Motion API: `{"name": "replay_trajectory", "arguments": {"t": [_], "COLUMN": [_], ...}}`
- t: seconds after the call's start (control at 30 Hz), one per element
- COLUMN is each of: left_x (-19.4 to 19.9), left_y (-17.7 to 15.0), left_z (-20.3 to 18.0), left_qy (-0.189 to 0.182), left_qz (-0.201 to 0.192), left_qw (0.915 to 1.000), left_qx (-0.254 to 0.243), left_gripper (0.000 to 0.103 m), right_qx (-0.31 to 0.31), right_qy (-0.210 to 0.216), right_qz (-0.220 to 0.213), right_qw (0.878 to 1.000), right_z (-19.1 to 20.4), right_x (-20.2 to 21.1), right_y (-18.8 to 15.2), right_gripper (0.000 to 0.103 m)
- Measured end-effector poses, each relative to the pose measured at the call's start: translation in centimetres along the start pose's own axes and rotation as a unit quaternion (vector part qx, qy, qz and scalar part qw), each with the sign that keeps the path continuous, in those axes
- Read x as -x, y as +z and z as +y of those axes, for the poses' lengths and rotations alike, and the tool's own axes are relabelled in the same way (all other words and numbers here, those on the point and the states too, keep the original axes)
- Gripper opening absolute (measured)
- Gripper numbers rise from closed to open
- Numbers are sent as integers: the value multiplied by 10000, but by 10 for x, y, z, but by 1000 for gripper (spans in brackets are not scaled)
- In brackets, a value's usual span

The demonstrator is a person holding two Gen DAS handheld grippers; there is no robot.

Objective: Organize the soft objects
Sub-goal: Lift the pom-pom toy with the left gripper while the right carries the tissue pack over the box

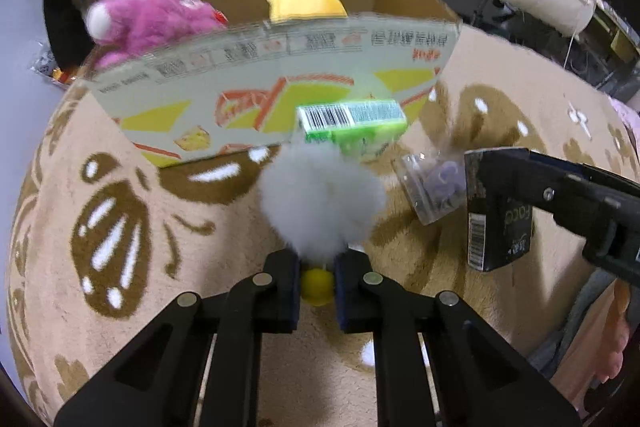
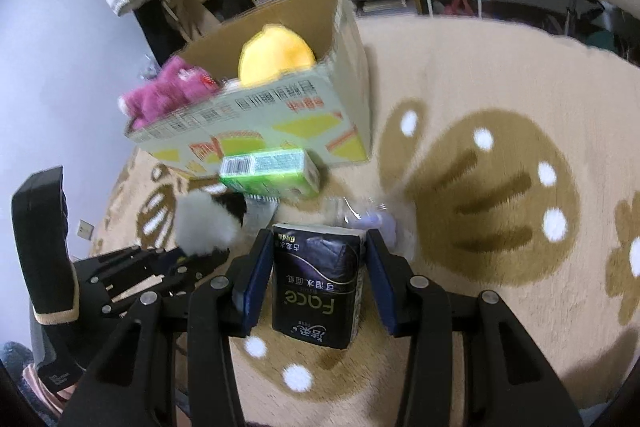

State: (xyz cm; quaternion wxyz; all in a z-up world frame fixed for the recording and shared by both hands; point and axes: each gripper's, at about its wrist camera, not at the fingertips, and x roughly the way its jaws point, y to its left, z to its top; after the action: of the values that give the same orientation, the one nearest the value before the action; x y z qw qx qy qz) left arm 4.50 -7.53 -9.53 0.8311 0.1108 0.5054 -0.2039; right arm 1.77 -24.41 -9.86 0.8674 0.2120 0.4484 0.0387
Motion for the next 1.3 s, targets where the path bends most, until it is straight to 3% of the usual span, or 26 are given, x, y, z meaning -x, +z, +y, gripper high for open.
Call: {"name": "replay_trajectory", "arguments": {"t": [0.3,0.5,0.67,0.9,1.3], "left_x": [53,76,93,93,84], "left_y": [-4,6,18,39,72], "left_z": [13,18,22,16,35], "left_qy": [164,315,322,582,644], "left_qz": [-917,-1756,-2206,-2507,-2658], "left_qw": [9954,9830,9737,9662,9610], "left_qx": [227,424,465,145,407], "left_gripper": [12,12,12,12,12], "right_qx": [182,263,310,468,821], "right_qy": [136,246,278,314,421], "right_qz": [-813,-1455,-1870,-2165,-2276], "right_qw": [9964,9887,9815,9747,9694], "right_z": [13,16,19,20,38], "right_x": [27,48,57,54,39], "right_y": [5,13,21,35,57], "right_gripper": [48,49,49,49,49]}}
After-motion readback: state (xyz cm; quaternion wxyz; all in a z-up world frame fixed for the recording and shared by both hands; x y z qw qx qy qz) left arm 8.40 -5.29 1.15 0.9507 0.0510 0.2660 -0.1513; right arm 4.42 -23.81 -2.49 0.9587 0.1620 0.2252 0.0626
